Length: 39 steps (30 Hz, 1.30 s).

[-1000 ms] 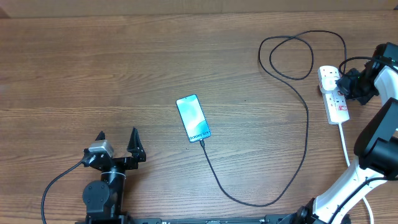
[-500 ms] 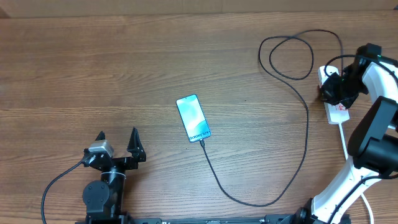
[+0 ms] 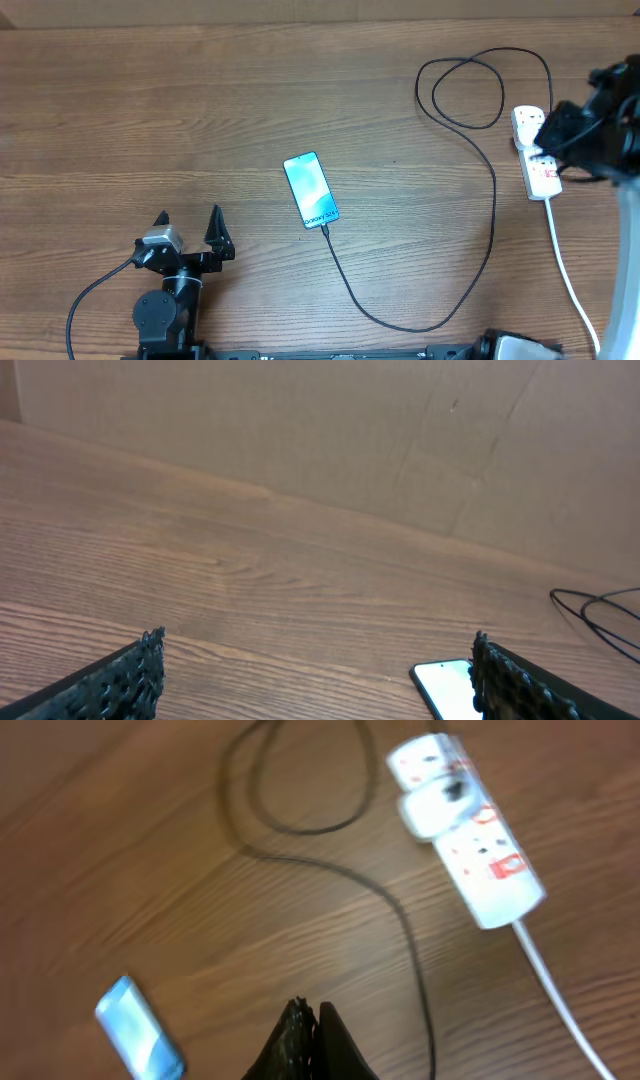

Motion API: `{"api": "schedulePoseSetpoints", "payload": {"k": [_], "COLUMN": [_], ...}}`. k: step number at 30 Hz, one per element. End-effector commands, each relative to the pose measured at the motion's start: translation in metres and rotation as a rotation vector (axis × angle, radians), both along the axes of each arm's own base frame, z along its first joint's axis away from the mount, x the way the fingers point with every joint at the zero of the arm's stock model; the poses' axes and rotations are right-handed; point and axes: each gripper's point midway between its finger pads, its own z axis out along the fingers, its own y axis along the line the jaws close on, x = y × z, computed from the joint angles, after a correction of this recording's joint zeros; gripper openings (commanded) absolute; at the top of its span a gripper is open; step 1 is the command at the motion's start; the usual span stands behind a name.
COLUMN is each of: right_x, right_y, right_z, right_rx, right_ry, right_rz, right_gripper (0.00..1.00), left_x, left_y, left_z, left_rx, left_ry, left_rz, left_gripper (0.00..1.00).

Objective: Plug charger to phone and switch on socket

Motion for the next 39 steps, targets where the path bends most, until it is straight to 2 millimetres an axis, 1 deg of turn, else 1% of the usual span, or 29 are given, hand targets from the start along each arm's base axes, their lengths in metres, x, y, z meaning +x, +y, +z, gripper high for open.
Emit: {"api": "schedulePoseSetpoints", "payload": {"k": [1,2,4,5,6,9,11,17,21,24,26,27,28,29,31,33,36,39], "right_x": [-0.030,-0.038,-0.061,-0.067,-0.080,-0.094,-0.096,-0.092,-0.089,-0.079,-0.069,-0.055,-0.048,-0.043,-0.039,-0.039,-0.044,-0.056], "right_y": [0.048,0.057,0.078,0.082,0.085,0.084,0.084,0.084,0.084,0.081,0.082,0.084,0.087,0.090,0.094,0.096,0.095,0.094], "right_z": [0.028,0.033,0.042,0.042,0.041,0.035,0.033,0.028,0.021,0.019,0.022,0.033,0.042,0.047,0.050,0.043,0.028,0.005], "right_rx": [-0.028,-0.030,-0.030,-0.029,-0.026,-0.022,-0.021,-0.018,-0.014,-0.036,-0.040,-0.048,-0.054,-0.058,-0.063,-0.067,-0.074,-0.079], "right_ry": [-0.101,-0.121,-0.166,-0.167,-0.153,-0.111,-0.100,-0.073,-0.033,-0.036,-0.069,-0.147,-0.218,-0.279,-0.372,-0.448,-0.545,-0.622], "right_rz": [0.189,0.219,0.295,0.309,0.324,0.325,0.326,0.326,0.326,0.314,0.316,0.323,0.328,0.336,0.348,0.350,0.345,0.340], "right_gripper": [0.04,0.04,0.04,0.23,1.00,1.00,1.00,1.00,1.00,1.00,1.00,1.00,1.00,1.00,1.00,1.00,1.00,1.00], "left_x": [0.000,0.000,0.000,0.000,0.000,0.000,0.000,0.000,0.000,0.000,0.000,0.000,0.000,0.000,0.000,0.000,0.000,0.000], "left_y": [0.003,0.003,0.003,0.003,0.003,0.003,0.003,0.003,0.003,0.003,0.003,0.003,0.003,0.003,0.003,0.003,0.003,0.003], "left_z": [-0.001,-0.001,-0.001,-0.001,-0.001,-0.001,-0.001,-0.001,-0.001,-0.001,-0.001,-0.001,-0.001,-0.001,-0.001,-0.001,-0.001,-0.001], "left_rx": [0.013,0.013,0.013,0.013,0.013,0.013,0.013,0.013,0.013,0.013,0.013,0.013,0.013,0.013,0.013,0.013,0.013,0.013], "left_ry": [-0.002,-0.002,-0.002,-0.002,-0.002,-0.002,-0.002,-0.002,-0.002,-0.002,-0.002,-0.002,-0.002,-0.002,-0.002,-0.002,-0.002,-0.002], "left_rz": [0.011,0.012,0.012,0.012,0.011,0.012,0.012,0.012,0.012,0.012,0.012,0.012,0.012,0.012,0.012,0.012,0.012,0.012], "left_gripper": [1.00,1.00,0.99,1.00,0.99,1.00,0.99,1.00,1.00,0.99,1.00,1.00,1.00,1.00,1.00,0.99,1.00,1.00]}}
